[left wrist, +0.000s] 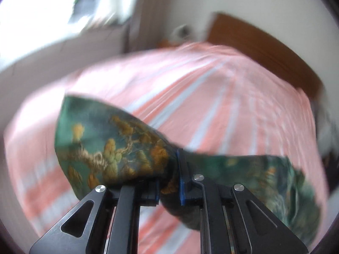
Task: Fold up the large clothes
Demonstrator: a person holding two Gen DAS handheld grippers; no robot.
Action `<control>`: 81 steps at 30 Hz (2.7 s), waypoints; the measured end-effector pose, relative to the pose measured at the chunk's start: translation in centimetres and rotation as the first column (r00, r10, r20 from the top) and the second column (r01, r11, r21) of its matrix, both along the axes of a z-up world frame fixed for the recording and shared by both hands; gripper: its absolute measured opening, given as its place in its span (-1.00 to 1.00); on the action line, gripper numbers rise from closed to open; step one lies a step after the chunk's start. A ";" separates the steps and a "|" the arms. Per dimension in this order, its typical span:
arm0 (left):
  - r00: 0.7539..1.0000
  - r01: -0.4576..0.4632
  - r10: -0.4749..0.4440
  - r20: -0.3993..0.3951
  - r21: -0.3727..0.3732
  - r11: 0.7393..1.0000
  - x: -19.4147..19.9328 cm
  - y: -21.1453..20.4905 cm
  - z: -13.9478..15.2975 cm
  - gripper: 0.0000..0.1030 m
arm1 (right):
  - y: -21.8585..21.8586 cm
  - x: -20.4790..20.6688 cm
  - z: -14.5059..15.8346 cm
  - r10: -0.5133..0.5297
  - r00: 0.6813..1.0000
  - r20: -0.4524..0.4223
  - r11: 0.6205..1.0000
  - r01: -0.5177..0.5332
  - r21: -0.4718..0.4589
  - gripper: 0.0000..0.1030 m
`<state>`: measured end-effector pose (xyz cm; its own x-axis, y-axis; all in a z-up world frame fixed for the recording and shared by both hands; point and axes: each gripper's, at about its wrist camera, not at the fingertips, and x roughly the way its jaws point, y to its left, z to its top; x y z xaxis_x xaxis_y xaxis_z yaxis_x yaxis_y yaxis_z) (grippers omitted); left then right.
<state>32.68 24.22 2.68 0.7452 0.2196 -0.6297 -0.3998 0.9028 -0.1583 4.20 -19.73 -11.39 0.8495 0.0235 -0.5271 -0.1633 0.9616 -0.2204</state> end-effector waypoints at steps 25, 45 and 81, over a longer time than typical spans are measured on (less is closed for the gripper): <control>0.618 0.755 -0.652 -0.440 0.563 0.336 -3.6 -41.9 -10.8 0.84 | -5.6 -0.1 1.4 -0.113 0.993 -0.014 0.974 0.114 0.195 0.87; 0.859 0.464 -0.413 -0.304 0.120 0.878 3.1 -23.8 -6.7 0.96 | -5.4 0.4 0.9 -0.113 0.993 -0.032 0.973 0.118 0.200 0.87; 0.833 0.549 -0.370 -0.411 0.532 0.644 -10.9 -20.3 -2.5 0.99 | -4.3 -0.2 1.4 -0.070 0.998 0.005 0.980 0.068 0.188 0.87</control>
<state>21.78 3.96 0.19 0.6988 0.2866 -0.6554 0.1520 0.8357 0.5277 4.00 -24.07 -9.96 0.8585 0.0620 -0.5091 -0.0934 0.9950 -0.0363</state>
